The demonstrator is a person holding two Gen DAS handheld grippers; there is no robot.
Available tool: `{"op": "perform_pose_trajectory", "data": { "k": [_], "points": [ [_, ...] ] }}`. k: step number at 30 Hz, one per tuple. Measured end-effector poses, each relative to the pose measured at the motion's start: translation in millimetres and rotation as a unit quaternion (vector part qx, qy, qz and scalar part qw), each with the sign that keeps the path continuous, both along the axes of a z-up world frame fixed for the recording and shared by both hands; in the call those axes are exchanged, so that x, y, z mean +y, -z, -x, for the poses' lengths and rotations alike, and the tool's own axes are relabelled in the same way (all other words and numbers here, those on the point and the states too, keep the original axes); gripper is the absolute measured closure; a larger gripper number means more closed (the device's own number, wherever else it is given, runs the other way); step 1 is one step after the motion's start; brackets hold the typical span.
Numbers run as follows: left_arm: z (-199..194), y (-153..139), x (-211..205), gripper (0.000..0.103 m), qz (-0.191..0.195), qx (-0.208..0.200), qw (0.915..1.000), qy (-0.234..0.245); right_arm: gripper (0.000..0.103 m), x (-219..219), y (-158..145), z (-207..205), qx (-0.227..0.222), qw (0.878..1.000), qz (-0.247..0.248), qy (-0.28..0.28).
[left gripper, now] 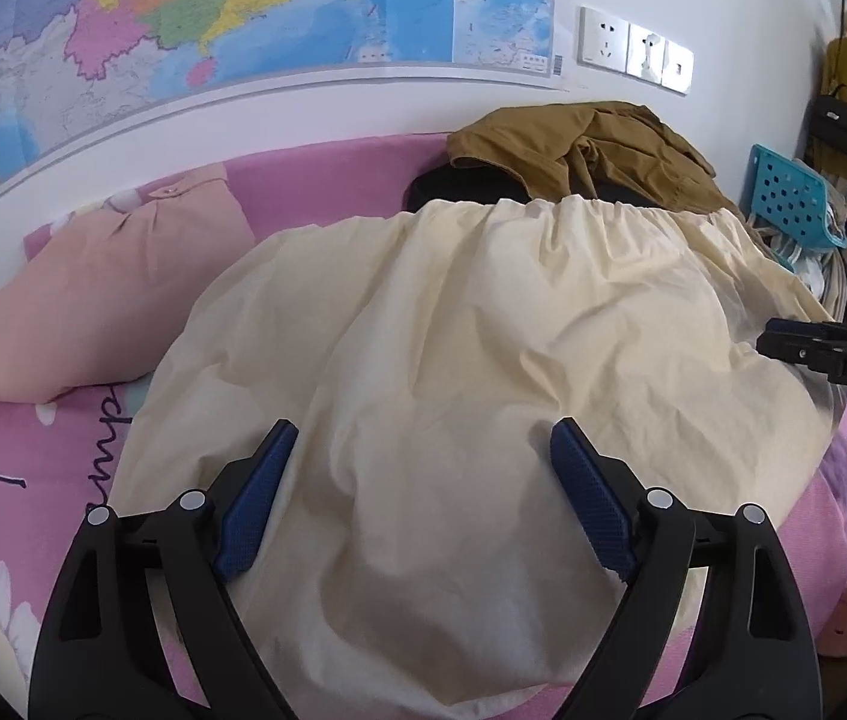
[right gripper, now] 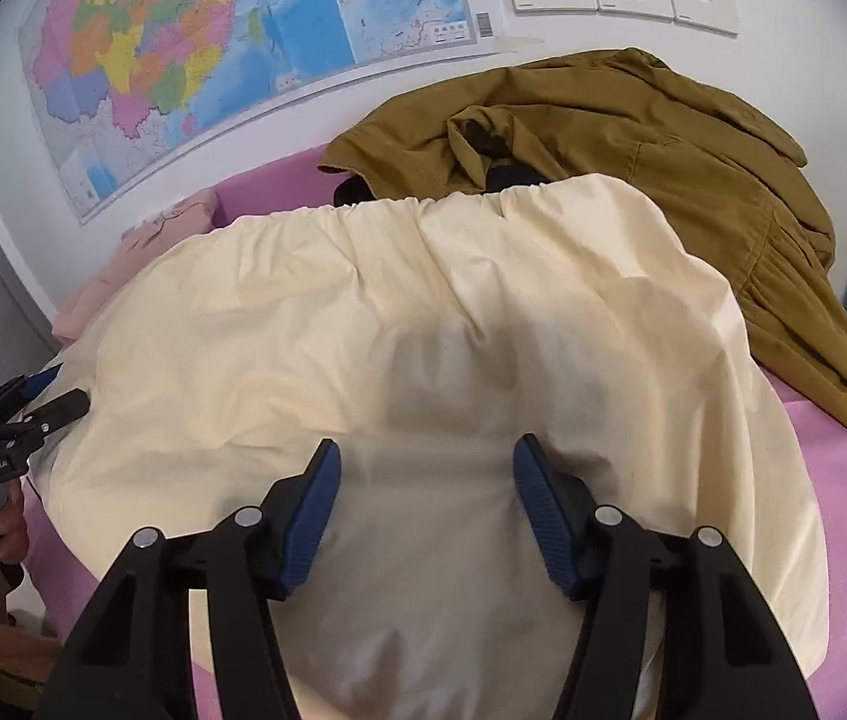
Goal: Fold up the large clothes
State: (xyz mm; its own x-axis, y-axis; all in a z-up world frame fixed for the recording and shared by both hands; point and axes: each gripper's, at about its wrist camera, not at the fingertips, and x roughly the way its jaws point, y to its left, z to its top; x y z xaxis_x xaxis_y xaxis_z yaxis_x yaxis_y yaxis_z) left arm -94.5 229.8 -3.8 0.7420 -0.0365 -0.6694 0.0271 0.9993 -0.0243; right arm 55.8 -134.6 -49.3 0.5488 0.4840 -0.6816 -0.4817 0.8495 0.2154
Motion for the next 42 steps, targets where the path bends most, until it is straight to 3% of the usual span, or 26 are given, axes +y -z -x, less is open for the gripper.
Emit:
{"op": "perform_pose_trajectory", "data": {
  "k": [9,11,13,15,18,21,23,27,30,33,36,39,42],
  "points": [
    [25,-18,22,0.017,0.010,-0.025,0.9994,-0.024,0.037,-37,-34,23,-0.031,0.998,-0.047,0.012],
    [26,-9,37,0.018,0.042,-0.013,0.9986,-0.030,0.039,-44,-20,11,-0.004,0.999,-0.033,0.032],
    [24,6,51,0.019,0.067,0.001,0.9970,-0.038,0.042,-48,0,-3,0.041,0.997,-0.050,0.039],
    [25,13,54,0.019,0.076,-0.002,0.9965,-0.034,0.042,-45,10,-7,0.039,0.997,-0.047,0.037],
    [25,10,48,0.020,0.060,0.006,0.9977,-0.032,0.037,-40,8,-5,0.039,0.998,-0.036,0.038],
    [39,-2,56,0.020,0.101,-0.010,0.9945,-0.027,0.034,-51,-4,3,0.049,0.996,-0.060,0.042],
    [56,-11,64,0.020,0.125,-0.021,0.9916,-0.024,0.026,-66,-13,13,0.061,0.993,-0.099,0.038],
    [84,-15,77,0.020,0.156,-0.019,0.9875,-0.015,0.021,-97,-21,39,0.099,0.980,-0.168,0.031],
    [98,-9,83,0.019,0.175,-0.003,0.9845,-0.010,0.021,-117,-8,52,0.165,0.958,-0.235,0.024],
    [106,3,83,0.019,0.190,0.021,0.9815,-0.006,0.020,-123,12,63,0.206,0.945,-0.253,0.031],
    [108,16,80,0.019,0.232,0.042,0.9717,0.009,0.020,-121,24,63,0.223,0.935,-0.272,0.047],
    [108,22,70,0.019,0.229,0.052,0.9720,0.016,0.020,-110,32,56,0.229,0.931,-0.281,0.053],
    [102,30,58,0.019,0.253,0.065,0.9646,0.033,0.020,-94,38,47,0.232,0.929,-0.281,0.067]
  ]
}}
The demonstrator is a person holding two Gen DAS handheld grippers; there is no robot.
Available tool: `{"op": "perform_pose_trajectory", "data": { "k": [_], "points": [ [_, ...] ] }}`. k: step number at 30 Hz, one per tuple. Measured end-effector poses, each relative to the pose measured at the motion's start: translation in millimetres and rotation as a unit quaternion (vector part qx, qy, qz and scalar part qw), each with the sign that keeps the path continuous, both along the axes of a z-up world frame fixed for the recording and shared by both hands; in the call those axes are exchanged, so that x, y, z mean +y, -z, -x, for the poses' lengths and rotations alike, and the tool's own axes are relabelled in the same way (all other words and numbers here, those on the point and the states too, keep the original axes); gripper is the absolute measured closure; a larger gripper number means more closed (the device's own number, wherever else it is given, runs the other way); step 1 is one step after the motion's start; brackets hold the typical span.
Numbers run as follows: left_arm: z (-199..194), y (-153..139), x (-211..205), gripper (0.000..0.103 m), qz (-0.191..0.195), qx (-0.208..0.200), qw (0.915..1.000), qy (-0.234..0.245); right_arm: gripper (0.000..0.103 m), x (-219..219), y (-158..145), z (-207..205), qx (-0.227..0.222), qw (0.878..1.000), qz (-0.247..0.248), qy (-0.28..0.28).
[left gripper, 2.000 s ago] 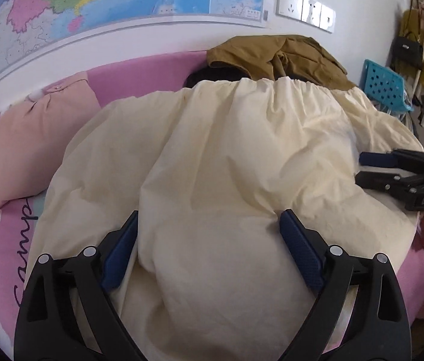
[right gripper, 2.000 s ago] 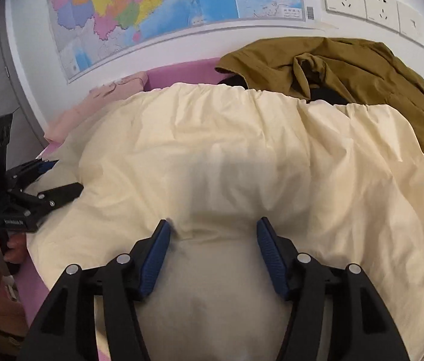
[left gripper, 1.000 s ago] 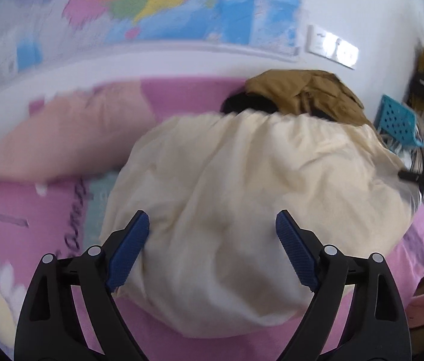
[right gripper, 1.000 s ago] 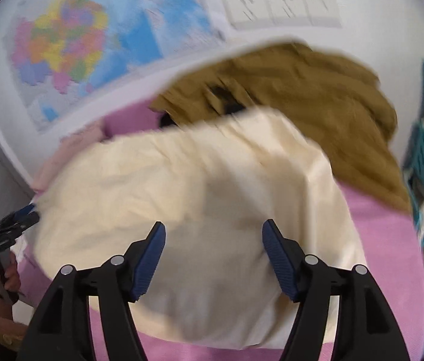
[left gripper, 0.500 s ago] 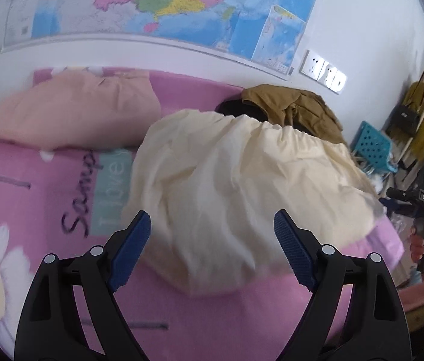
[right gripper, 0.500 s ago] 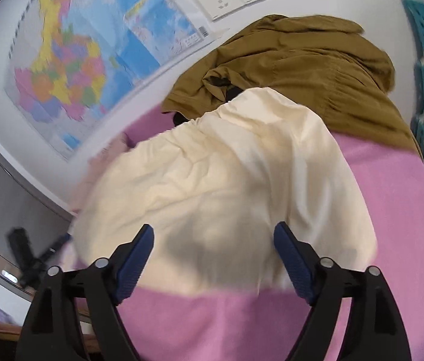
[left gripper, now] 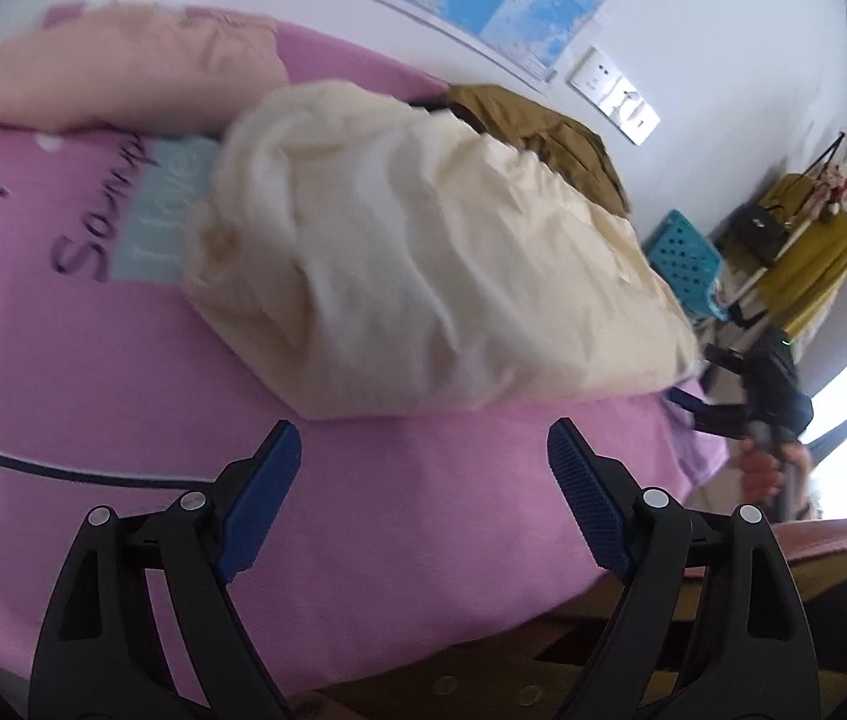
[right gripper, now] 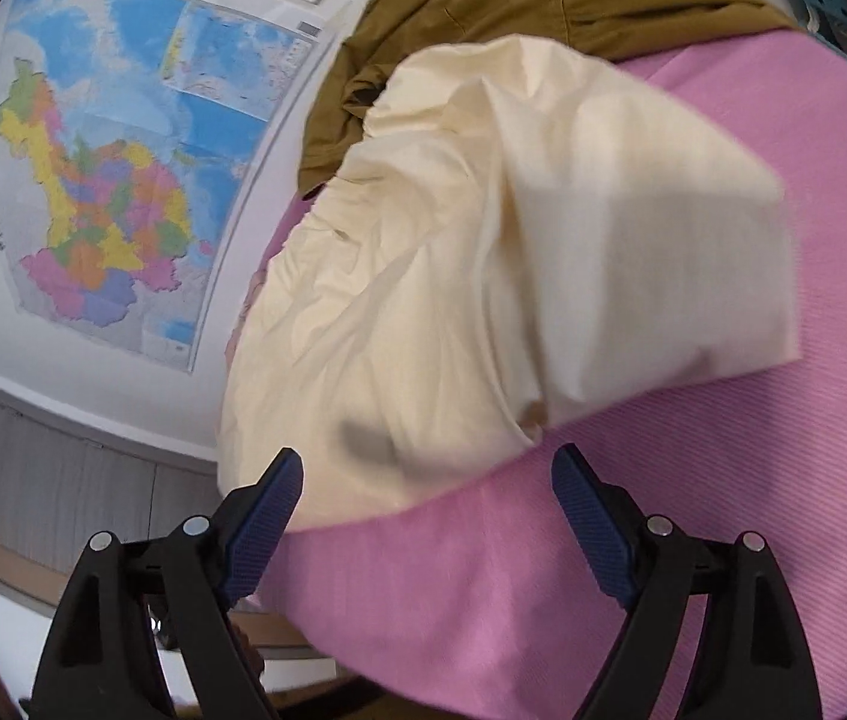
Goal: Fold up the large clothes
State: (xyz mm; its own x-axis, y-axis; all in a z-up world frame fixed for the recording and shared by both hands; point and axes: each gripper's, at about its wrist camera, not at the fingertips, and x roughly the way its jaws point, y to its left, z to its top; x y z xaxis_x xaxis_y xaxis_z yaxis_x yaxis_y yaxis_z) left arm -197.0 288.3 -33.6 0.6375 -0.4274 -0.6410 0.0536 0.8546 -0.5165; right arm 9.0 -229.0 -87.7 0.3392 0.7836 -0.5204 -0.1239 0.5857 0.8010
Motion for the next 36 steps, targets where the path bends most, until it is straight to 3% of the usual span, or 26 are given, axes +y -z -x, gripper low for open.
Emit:
{"op": "perform_pose_trajectory", "data": {
  "k": [4,10,12,17,23,31,34,36],
  "points": [
    [-12,11,-14,0.019,0.031,0.018,0.9991,0.023,0.016,25,0,-13,-0.015,0.999,0.025,0.016],
    [-32,22,-24,0.014,0.084,0.027,0.9958,0.025,0.016,31,2,-30,-0.015,0.999,-0.001,0.045],
    [-41,23,-23,0.012,0.101,0.025,0.9945,0.012,0.016,35,1,-36,-0.015,0.999,-0.008,0.039],
    [-55,21,-30,0.006,0.104,0.018,0.9942,-0.021,0.016,36,3,-41,-0.014,0.999,-0.022,0.038],
    [-47,22,-12,0.010,0.166,0.008,0.9820,-0.090,0.019,33,4,-40,-0.016,0.999,-0.024,0.043],
    [-29,21,-7,0.012,0.159,0.012,0.9827,-0.093,0.014,44,2,-27,-0.008,1.000,0.000,0.023],
    [-30,23,-6,0.012,0.163,0.013,0.9823,-0.092,0.011,59,-1,-8,0.010,1.000,0.013,-0.014],
    [-31,23,-7,0.012,0.158,0.014,0.9834,-0.088,0.011,71,-1,5,0.028,0.998,-0.016,-0.058]
  ]
}}
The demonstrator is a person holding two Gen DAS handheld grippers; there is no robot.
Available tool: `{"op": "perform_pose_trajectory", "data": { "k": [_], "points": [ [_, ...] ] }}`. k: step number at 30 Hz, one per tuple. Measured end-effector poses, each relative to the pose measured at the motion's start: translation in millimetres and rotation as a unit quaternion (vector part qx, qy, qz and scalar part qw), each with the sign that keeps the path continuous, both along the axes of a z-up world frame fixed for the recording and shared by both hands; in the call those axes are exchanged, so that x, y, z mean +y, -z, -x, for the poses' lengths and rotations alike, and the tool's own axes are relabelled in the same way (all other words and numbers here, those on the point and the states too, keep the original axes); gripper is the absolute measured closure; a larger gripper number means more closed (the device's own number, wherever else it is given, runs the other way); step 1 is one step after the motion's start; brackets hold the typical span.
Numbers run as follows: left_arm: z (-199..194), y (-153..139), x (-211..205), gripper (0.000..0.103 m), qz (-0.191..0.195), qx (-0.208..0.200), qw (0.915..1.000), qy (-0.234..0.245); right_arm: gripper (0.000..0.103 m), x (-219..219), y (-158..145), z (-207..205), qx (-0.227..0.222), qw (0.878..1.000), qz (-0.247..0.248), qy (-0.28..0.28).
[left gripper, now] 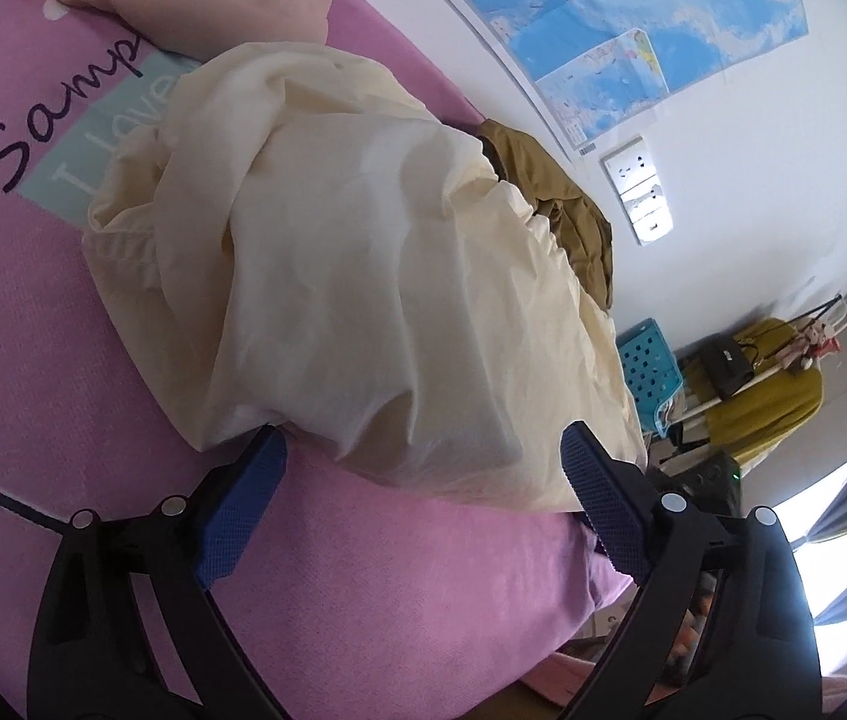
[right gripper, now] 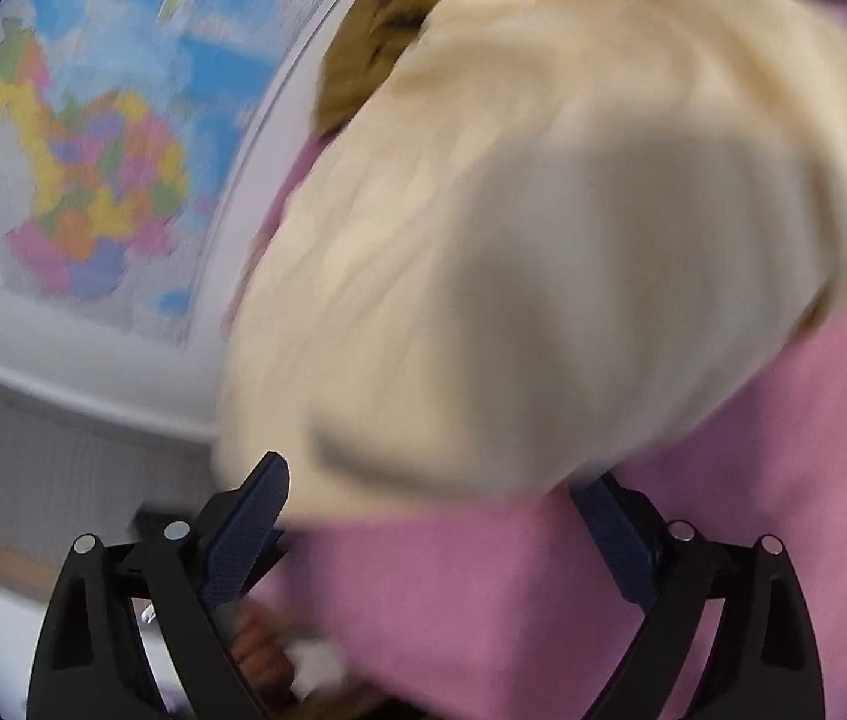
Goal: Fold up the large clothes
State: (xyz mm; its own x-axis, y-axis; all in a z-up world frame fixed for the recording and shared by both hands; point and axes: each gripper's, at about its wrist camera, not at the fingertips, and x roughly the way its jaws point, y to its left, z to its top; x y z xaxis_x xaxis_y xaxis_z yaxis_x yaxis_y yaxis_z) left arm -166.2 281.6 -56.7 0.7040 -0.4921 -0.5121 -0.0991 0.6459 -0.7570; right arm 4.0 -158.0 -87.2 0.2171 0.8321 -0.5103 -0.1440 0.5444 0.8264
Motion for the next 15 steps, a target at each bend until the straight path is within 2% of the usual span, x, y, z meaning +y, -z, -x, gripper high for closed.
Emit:
{"op": "perform_pose_trajectory", "data": {
  "k": [2,6,7,8,10,12,13,14,15],
  "points": [
    [-1,-1,-2,0.012,0.000,-0.001,1.0000,0.008,0.011,24,-3,9,0.000,0.998,-0.018,-0.054],
    [-2,-2,-5,0.012,-0.004,-0.001,0.9998,0.018,0.011,73,4,1,0.016,0.992,-0.057,-0.109],
    [-1,-2,-6,0.012,-0.003,-0.001,0.9998,0.019,0.011,84,7,-1,0.018,0.991,-0.059,-0.118],
    [1,-2,-7,0.012,-0.002,-0.003,0.9997,0.023,0.016,100,12,-3,0.022,0.990,-0.058,-0.125],
    [3,-4,-11,0.012,-0.005,-0.004,0.9994,0.033,0.018,113,10,-6,0.009,0.991,-0.061,-0.116],
    [6,-2,-17,0.010,0.002,-0.005,0.9984,0.057,0.033,117,11,-9,0.009,0.991,-0.080,-0.107],
    [6,0,-20,0.010,0.009,-0.003,0.9976,0.068,0.047,112,12,-13,0.013,0.990,-0.104,-0.094],
    [6,2,-23,0.009,0.015,-0.002,0.9968,0.078,0.052,109,12,-15,0.020,0.988,-0.121,-0.090],
    [6,1,-25,0.009,0.007,-0.004,0.9967,0.081,0.053,105,11,-18,0.025,0.985,-0.144,-0.086]
  ]
}}
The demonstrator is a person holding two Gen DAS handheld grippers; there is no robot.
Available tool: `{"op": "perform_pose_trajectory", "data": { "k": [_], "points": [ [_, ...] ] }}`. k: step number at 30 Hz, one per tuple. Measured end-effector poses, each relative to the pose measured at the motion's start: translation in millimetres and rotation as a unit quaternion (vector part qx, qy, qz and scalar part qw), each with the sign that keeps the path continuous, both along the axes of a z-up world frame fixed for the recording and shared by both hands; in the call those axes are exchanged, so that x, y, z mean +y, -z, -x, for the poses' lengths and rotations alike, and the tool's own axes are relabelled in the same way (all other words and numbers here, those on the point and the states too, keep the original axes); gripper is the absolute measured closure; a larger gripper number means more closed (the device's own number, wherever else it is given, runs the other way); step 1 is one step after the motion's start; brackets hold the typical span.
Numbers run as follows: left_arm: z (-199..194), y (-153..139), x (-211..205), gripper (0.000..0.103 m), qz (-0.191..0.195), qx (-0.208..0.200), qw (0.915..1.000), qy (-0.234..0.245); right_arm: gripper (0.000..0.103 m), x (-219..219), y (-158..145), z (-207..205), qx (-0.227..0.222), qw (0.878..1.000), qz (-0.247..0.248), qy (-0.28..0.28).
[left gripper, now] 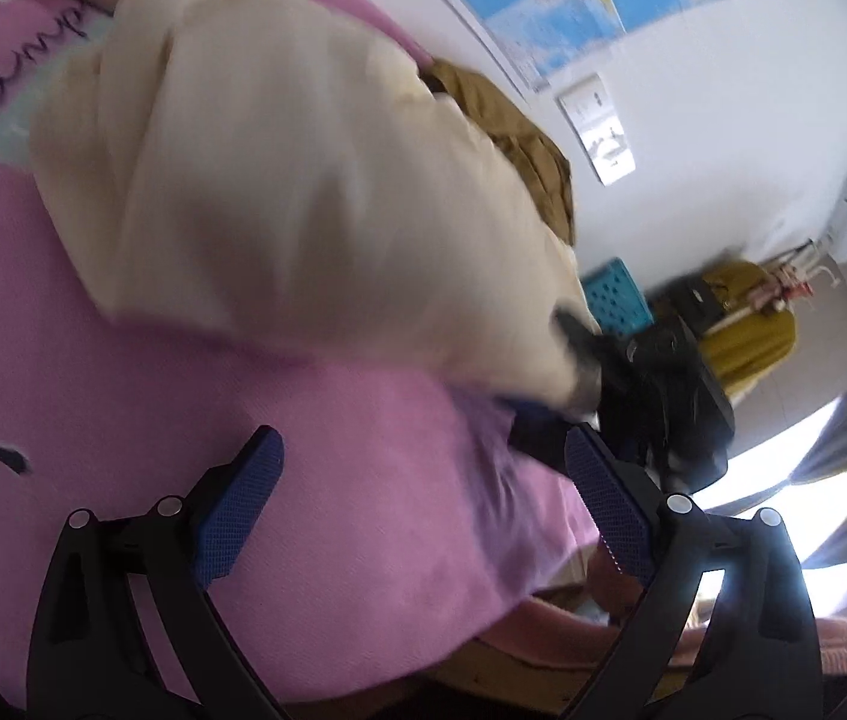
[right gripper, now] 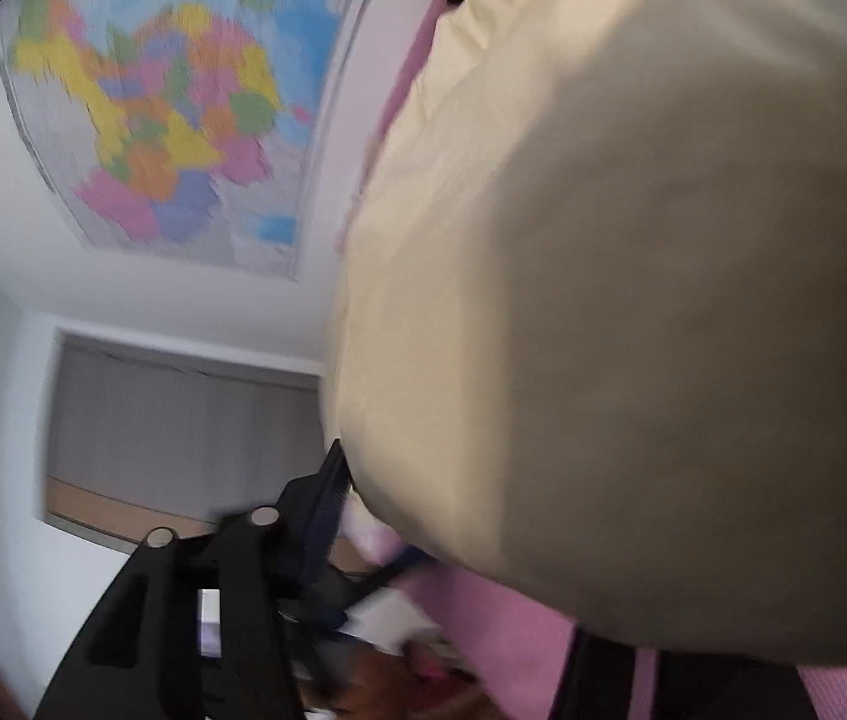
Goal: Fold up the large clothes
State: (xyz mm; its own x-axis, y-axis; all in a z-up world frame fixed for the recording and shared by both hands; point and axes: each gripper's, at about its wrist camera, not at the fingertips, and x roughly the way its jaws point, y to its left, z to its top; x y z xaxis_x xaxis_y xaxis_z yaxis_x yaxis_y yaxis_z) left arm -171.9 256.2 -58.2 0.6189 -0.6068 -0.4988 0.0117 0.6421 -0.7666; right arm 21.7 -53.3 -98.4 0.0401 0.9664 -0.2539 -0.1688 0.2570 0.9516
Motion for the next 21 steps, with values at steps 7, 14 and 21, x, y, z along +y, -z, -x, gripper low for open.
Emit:
{"op": "perform_pose_trajectory", "data": {
  "k": [7,14,21],
  "points": [
    [-26,7,25,0.007,0.060,-0.010,0.9967,-0.053,0.054,-7,1,0,0.002,1.000,-0.023,-0.004],
    [-48,12,57,0.008,0.109,-0.013,0.9859,-0.126,0.029,-37,4,8,-0.012,1.000,0.020,-0.001],
    [-53,16,57,0.024,0.081,-0.002,0.9886,-0.127,0.011,-155,2,22,-0.010,0.981,0.068,0.181]
  ]
}}
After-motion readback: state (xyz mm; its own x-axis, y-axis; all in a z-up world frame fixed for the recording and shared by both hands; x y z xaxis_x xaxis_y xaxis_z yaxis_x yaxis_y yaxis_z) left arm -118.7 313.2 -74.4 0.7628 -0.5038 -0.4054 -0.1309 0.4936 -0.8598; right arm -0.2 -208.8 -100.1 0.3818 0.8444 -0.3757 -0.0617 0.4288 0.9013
